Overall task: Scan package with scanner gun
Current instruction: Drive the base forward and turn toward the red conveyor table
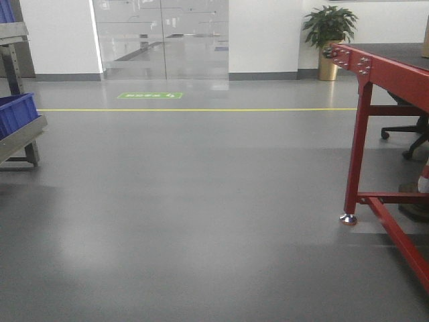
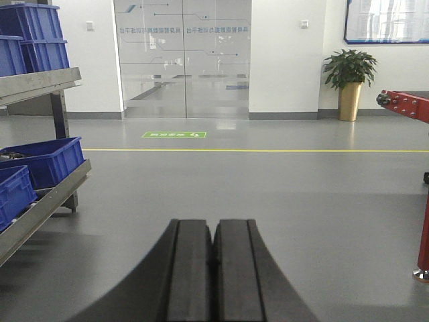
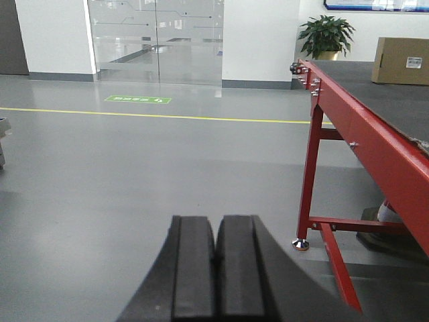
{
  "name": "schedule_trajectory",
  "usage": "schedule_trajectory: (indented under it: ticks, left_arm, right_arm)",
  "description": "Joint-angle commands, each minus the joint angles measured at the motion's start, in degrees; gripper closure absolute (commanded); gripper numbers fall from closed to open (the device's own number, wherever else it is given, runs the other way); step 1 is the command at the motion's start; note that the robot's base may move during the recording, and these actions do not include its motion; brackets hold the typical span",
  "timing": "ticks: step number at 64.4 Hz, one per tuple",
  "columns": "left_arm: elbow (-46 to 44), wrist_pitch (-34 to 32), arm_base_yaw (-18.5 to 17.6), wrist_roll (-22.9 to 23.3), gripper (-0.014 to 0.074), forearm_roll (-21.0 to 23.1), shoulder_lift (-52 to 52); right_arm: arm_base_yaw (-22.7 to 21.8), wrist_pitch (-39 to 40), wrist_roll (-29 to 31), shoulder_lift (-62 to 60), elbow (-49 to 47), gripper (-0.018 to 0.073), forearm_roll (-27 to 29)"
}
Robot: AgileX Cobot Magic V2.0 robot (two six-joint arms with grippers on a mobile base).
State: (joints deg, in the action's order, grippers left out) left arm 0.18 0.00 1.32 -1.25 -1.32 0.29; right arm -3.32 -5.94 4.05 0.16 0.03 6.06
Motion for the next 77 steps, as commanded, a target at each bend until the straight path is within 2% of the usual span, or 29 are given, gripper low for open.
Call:
schedule_trajectory:
  ticks: [1,77]
  left_arm:
    - [-0.2,-1.0,0.1,0.4,0.0707,-0.1,-0.3]
    - [-0.2,-1.0,0.1,0.4,0.0707,-0.1,-0.3]
  right_arm:
    - [0.0,0.9,0.1,-0.2,0.0,0.0713,-0.3]
    - [0.0,0.9,0.1,-0.2,0.0,0.0713,-0.3]
